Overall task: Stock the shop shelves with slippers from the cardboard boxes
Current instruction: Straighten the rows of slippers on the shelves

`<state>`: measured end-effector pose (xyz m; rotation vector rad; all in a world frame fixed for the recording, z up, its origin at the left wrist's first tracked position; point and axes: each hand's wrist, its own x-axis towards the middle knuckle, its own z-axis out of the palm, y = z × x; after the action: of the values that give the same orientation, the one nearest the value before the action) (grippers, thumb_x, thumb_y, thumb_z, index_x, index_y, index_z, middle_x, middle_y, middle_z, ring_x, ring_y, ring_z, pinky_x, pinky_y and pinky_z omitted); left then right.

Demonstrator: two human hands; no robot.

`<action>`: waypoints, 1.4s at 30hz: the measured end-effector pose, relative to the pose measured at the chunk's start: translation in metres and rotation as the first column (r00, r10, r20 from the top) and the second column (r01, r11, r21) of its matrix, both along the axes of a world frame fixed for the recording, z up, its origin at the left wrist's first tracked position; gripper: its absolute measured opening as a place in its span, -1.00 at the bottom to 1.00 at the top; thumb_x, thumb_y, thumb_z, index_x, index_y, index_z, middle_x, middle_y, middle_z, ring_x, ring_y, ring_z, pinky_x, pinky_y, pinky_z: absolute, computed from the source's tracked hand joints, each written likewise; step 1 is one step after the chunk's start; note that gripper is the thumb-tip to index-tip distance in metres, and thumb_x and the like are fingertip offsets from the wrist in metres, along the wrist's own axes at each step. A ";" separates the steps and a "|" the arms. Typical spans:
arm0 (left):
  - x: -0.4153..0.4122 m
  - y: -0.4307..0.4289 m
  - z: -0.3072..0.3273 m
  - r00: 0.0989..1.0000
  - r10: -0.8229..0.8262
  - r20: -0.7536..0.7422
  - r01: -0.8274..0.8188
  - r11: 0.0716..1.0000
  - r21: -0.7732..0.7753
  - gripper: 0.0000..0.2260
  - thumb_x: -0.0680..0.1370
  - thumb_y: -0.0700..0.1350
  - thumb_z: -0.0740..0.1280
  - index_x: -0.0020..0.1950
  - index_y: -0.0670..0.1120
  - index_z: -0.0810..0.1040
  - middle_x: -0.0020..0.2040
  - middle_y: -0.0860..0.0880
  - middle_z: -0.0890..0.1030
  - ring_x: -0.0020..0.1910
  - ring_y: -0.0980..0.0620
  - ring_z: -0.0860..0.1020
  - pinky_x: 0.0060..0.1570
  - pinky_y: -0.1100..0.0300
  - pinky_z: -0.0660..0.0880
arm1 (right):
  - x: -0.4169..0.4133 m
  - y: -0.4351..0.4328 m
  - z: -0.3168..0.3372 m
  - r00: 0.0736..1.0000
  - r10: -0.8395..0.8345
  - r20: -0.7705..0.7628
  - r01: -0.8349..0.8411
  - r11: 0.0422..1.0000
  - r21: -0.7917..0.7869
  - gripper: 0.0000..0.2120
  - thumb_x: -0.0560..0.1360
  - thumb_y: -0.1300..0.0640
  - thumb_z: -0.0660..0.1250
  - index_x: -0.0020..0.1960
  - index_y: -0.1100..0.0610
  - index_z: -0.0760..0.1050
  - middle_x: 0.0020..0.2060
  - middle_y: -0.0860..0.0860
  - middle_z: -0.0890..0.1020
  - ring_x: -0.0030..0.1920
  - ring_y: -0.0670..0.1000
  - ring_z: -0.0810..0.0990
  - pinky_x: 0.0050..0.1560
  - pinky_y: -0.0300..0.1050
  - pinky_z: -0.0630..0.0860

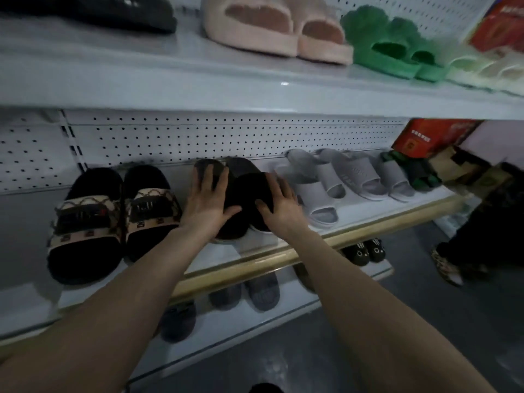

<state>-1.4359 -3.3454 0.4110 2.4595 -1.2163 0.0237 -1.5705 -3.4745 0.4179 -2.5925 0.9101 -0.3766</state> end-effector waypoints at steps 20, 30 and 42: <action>-0.137 -0.027 0.140 0.947 -0.276 -0.165 0.276 0.961 -0.018 -0.47 0.54 0.05 0.36 0.45 -0.06 0.32 0.38 -0.11 0.42 0.33 -0.15 0.37 0.26 -0.01 0.41 | -0.145 -0.010 0.140 0.993 -0.011 -0.120 0.016 0.999 0.037 -0.32 0.55 0.13 0.33 0.58 0.08 0.10 0.51 0.15 0.24 0.49 0.18 0.24 0.41 0.17 0.33; -0.189 -0.138 0.101 0.948 -0.068 -0.310 0.085 0.996 0.042 -0.32 0.53 0.03 0.39 0.56 -0.09 0.17 0.47 -0.18 0.32 0.42 -0.18 0.29 0.36 0.06 0.26 | -0.186 -0.158 0.103 0.970 0.183 -0.160 -0.176 0.983 0.060 -0.30 0.53 0.20 0.34 0.57 0.04 0.11 0.52 0.13 0.23 0.50 0.16 0.24 0.41 0.14 0.33; -0.159 -0.209 0.018 0.987 0.064 -0.150 -0.037 0.984 0.176 -0.18 0.52 0.03 0.40 0.60 -0.08 -0.05 0.59 -0.17 0.01 0.56 -0.23 -0.05 0.51 -0.08 0.09 | -0.143 -0.252 0.015 0.945 0.293 -0.147 -0.286 0.956 0.067 -0.29 0.54 0.14 0.36 0.58 0.02 0.10 0.52 0.08 0.25 0.46 0.15 0.32 0.36 0.14 0.42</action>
<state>-1.5951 -3.5548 0.4291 2.5847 -1.1305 -0.2653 -1.7138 -3.7261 0.4332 -2.6891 0.5613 -0.0719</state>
